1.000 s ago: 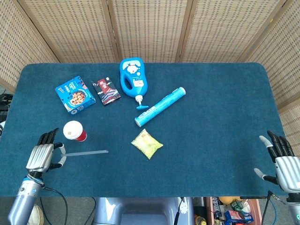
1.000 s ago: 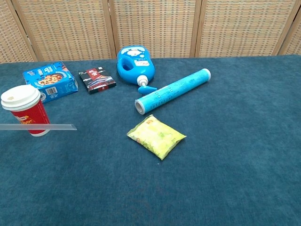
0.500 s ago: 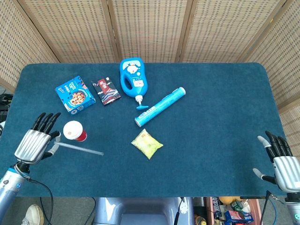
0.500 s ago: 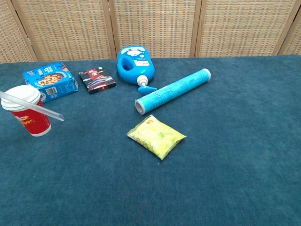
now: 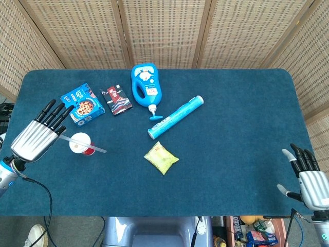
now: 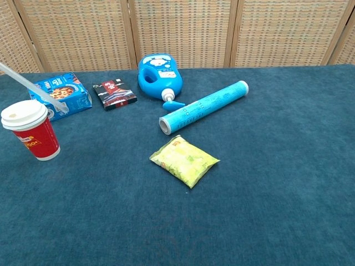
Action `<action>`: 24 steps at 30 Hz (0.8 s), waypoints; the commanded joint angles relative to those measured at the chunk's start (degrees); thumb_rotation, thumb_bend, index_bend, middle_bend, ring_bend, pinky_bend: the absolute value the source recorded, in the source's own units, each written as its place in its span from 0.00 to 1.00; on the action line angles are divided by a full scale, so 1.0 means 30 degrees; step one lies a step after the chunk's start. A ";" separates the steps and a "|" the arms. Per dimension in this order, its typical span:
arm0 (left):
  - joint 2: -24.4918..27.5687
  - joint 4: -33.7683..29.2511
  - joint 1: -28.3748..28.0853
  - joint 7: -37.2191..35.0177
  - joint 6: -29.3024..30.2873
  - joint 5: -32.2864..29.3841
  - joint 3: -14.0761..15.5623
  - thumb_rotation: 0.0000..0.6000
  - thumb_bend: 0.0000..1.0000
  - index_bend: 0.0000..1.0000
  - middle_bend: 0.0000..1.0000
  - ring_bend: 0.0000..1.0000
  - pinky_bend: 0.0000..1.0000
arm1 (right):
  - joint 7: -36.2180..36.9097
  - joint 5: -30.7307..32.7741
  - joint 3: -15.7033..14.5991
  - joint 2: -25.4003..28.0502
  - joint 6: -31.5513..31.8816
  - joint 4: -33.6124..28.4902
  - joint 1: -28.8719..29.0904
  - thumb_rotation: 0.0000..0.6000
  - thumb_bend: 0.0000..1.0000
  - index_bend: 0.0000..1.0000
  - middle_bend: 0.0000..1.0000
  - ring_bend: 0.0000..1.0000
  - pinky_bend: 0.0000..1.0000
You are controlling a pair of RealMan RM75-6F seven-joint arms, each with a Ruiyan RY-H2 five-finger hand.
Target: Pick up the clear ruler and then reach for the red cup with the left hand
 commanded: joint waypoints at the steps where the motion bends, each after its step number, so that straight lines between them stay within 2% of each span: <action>1: 0.0802 0.0062 -0.0501 0.1325 0.0017 0.0362 -0.0489 1.00 0.38 0.61 0.00 0.00 0.00 | -0.0044 0.0013 -0.0007 -0.0015 -0.0008 -0.0007 -0.0003 1.00 0.00 0.00 0.00 0.00 0.00; 10: 0.1858 0.0159 -0.0751 0.2119 -0.0199 0.0365 -0.0817 1.00 0.38 0.62 0.00 0.00 0.00 | -0.0048 0.0062 0.0006 -0.0016 -0.0047 -0.0001 0.0014 1.00 0.00 0.00 0.00 0.00 0.00; 24: 0.4465 0.0631 -0.0289 0.2718 -0.0315 0.2415 0.0293 1.00 0.38 0.63 0.00 0.00 0.00 | -0.0137 0.0097 0.0032 -0.0015 -0.0018 -0.0048 0.0005 1.00 0.00 0.00 0.00 0.00 0.00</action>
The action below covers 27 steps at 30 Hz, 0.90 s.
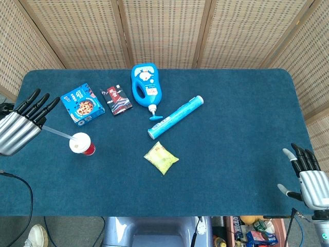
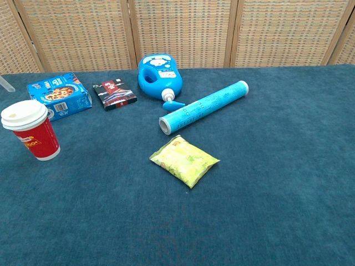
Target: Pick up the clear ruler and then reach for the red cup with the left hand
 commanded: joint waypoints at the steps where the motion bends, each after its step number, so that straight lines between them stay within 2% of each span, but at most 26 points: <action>1: 0.0282 0.0165 -0.0009 0.0366 -0.0160 0.0511 0.0215 1.00 0.38 0.63 0.00 0.00 0.00 | -0.0103 -0.0025 -0.0016 -0.0023 0.0008 -0.0037 -0.0003 1.00 0.00 0.00 0.00 0.00 0.00; 9: 0.0550 0.0258 -0.0186 0.1455 -0.0500 0.1087 0.0194 1.00 0.38 0.64 0.00 0.00 0.00 | -0.0151 0.0020 -0.0017 -0.0030 -0.0029 -0.0031 -0.0003 1.00 0.00 0.00 0.00 0.00 0.00; 27: -0.0678 0.1072 -0.0108 0.0648 -0.0399 0.1004 0.0335 1.00 0.38 0.64 0.00 0.00 0.00 | -0.0167 0.0122 0.0010 0.0007 -0.0092 -0.0069 0.0005 1.00 0.00 0.00 0.00 0.00 0.00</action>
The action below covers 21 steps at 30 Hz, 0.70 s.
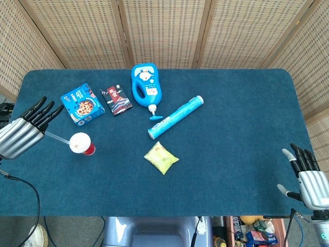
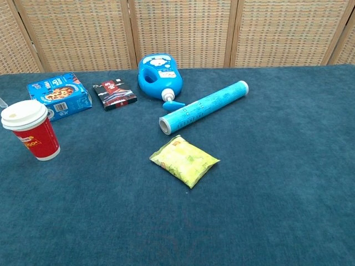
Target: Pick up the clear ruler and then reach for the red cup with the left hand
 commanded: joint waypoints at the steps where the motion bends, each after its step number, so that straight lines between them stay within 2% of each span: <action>1: -0.0040 0.0020 -0.0014 -0.0005 -0.0027 -0.0015 0.0005 1.00 0.38 0.64 0.00 0.00 0.00 | 0.0008 0.0013 0.0009 0.0010 -0.0002 -0.0010 0.0002 1.00 0.00 0.00 0.00 0.00 0.00; 21: -0.0658 0.0043 -0.0113 0.0160 -0.0206 -0.0014 0.0141 1.00 0.38 0.64 0.00 0.00 0.00 | 0.0059 0.0068 0.0004 0.0012 -0.0111 0.0019 0.0030 1.00 0.00 0.00 0.00 0.00 0.00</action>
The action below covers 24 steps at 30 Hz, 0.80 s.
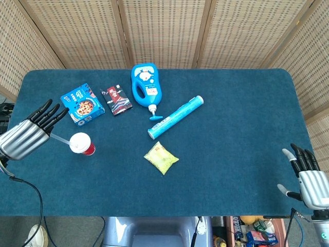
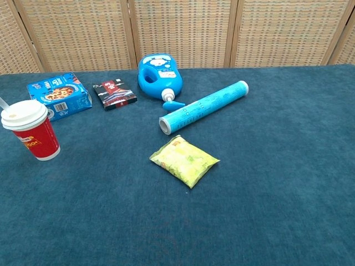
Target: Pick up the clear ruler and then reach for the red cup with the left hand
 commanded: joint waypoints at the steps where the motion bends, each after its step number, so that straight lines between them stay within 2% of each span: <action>1: 0.0000 0.0035 0.0022 -0.0010 0.0032 0.0017 0.0031 1.00 0.38 0.64 0.00 0.00 0.00 | -0.0006 0.0006 0.0005 0.0015 -0.0005 -0.0023 0.0005 1.00 0.00 0.00 0.00 0.00 0.00; 24: -0.0280 0.0142 -0.0049 0.0234 -0.0101 0.0036 0.0122 1.00 0.38 0.64 0.00 0.00 0.00 | 0.0008 -0.0013 -0.0012 0.0005 0.0004 -0.0024 -0.0004 1.00 0.00 0.00 0.00 0.00 0.00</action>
